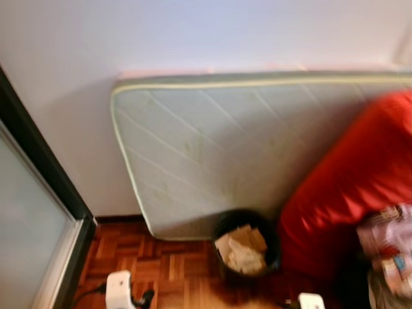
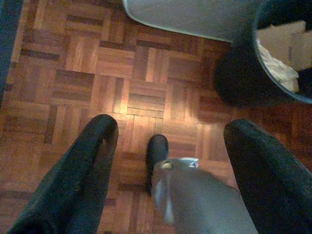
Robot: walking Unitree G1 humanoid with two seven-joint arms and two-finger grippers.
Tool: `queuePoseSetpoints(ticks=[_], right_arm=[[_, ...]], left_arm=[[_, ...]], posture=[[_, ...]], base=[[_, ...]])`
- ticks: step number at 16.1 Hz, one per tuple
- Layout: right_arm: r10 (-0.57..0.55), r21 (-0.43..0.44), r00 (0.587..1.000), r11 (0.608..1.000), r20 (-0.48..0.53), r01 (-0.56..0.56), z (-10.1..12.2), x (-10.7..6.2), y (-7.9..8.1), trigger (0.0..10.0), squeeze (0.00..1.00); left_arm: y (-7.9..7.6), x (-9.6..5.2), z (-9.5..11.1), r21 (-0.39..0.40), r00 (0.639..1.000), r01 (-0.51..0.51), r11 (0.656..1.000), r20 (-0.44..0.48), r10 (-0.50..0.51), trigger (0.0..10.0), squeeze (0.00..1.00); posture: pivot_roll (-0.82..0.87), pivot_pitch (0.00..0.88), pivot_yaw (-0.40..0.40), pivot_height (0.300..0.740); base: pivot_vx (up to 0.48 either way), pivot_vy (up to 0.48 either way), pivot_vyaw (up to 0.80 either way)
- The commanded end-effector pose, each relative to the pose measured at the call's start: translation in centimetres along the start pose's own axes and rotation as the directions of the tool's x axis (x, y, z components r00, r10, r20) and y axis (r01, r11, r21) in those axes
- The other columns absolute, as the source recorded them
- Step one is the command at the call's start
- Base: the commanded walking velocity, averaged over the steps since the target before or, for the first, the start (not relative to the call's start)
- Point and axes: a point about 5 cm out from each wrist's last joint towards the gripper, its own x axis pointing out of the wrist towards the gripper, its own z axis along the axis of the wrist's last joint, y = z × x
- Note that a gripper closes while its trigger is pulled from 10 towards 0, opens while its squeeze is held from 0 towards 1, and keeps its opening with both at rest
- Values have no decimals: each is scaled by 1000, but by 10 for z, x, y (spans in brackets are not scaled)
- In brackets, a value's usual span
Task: Clean up the room
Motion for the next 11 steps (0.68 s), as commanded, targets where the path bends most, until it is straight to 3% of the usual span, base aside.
queuePoseSetpoints(ticks=[1, 11], right_arm=[[-5, 3, 1000, 1000, -17, 5, -5, -1, -1, 10000, 0], [10, 13, 1000, 1000, -18, -10, -6, 1, 18, 10000, 0]], left_arm=[[0, -2, -6, 5, 1000, 2, 1000, -23, -2, 10000, 0], [0, -2, -7, -3, 1000, -4, 1000, -23, 4, 10000, 0]], posture=[[25, 0, -19, 740], [27, 0, -25, 740]], base=[[-247, 0, 0], [-24, 0, 0]])
